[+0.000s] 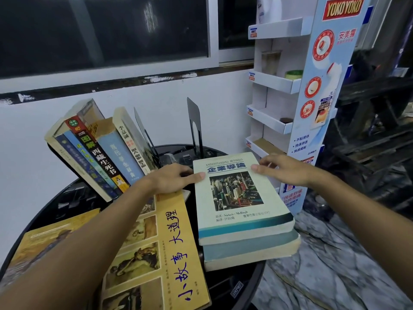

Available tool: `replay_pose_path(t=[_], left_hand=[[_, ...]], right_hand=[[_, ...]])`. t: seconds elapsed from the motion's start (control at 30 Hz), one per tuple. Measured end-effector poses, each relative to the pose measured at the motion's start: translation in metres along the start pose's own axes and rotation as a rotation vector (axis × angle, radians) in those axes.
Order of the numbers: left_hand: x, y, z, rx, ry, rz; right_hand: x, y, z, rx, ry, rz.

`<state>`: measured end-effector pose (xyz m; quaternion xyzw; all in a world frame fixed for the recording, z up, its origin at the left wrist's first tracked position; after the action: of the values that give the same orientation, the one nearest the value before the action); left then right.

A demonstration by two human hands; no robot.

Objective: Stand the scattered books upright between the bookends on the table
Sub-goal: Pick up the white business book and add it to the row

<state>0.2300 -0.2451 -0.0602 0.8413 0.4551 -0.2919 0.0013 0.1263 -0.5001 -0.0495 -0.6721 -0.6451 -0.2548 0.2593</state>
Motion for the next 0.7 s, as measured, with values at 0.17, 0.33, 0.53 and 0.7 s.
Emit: replay_pose_path(t=[0.17, 0.33, 0.53, 0.7], left_hand=[[-0.001, 0.003, 0.000, -0.001, -0.007, 0.016], [-0.003, 0.002, -0.001, -0.036, -0.078, 0.061], [-0.007, -0.001, -0.007, -0.086, -0.092, 0.086], [-0.017, -0.009, -0.019, -0.150, -0.112, 0.109]], right_hand=[[-0.008, 0.011, 0.007, 0.040, 0.056, 0.007], [-0.006, 0.012, 0.005, 0.035, 0.084, -0.004], [0.000, 0.010, -0.007, -0.044, 0.089, -0.053], [0.015, 0.007, -0.023, -0.102, 0.036, -0.138]])
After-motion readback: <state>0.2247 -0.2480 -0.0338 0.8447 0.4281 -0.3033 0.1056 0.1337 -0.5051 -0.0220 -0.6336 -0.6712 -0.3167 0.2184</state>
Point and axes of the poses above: each hand's wrist, its own y-axis towards the middle knuckle, its own z-axis out of the palm, x = y × z, the point moved 10 cm from there along y, towards the middle knuckle, and after that the axes turned 3 degrees about -z, right-handed, at the moved point
